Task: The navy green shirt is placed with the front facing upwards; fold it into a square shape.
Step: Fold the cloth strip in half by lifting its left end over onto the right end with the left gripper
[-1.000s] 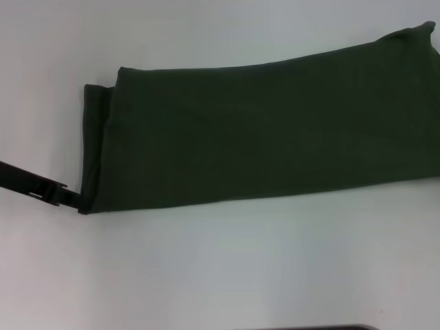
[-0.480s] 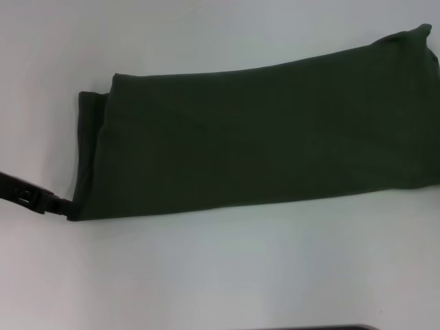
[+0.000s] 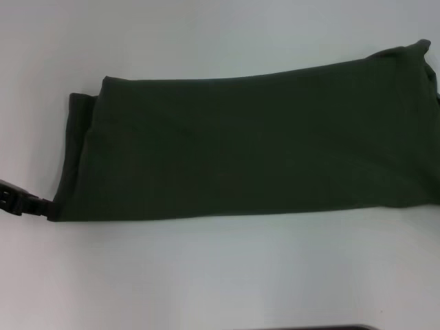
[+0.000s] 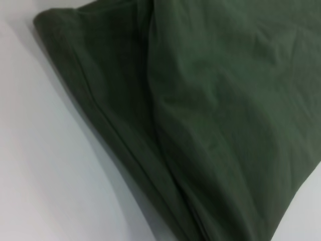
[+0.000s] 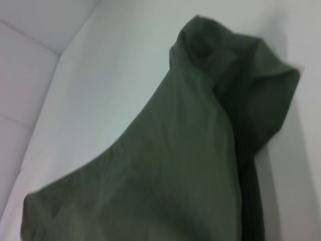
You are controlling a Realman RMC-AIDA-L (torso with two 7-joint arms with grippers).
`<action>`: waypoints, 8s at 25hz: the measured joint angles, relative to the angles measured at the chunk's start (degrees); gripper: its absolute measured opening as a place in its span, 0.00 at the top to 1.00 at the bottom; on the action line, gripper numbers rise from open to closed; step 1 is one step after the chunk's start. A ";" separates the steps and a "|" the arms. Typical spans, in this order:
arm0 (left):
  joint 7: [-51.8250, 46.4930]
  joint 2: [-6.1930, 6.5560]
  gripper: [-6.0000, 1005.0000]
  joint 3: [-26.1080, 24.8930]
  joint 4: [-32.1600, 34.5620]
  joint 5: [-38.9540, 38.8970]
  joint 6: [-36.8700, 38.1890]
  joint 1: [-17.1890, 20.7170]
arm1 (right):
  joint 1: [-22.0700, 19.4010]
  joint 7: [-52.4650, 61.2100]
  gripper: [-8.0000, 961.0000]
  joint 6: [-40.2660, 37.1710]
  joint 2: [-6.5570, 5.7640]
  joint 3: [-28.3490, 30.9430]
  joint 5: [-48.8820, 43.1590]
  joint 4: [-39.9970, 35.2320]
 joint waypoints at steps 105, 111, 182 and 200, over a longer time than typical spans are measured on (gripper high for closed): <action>4.59 -3.16 0.40 -12.19 8.98 -12.23 0.86 1.93 | 2.56 -11.23 0.10 -10.80 -0.57 9.56 8.99 -0.48; 6.70 -6.86 0.39 -17.54 8.36 -23.18 -0.59 2.95 | 5.31 -15.51 0.07 -9.68 -0.90 9.50 9.05 -0.59; 37.14 -14.36 0.39 -12.60 -6.91 -49.12 -8.22 6.98 | 16.95 15.71 0.12 3.28 -1.77 -11.69 9.68 -3.81; 38.05 -14.62 0.38 -11.45 -7.12 -49.16 -8.81 7.13 | 18.32 12.53 0.52 19.94 -0.22 -16.05 9.07 2.59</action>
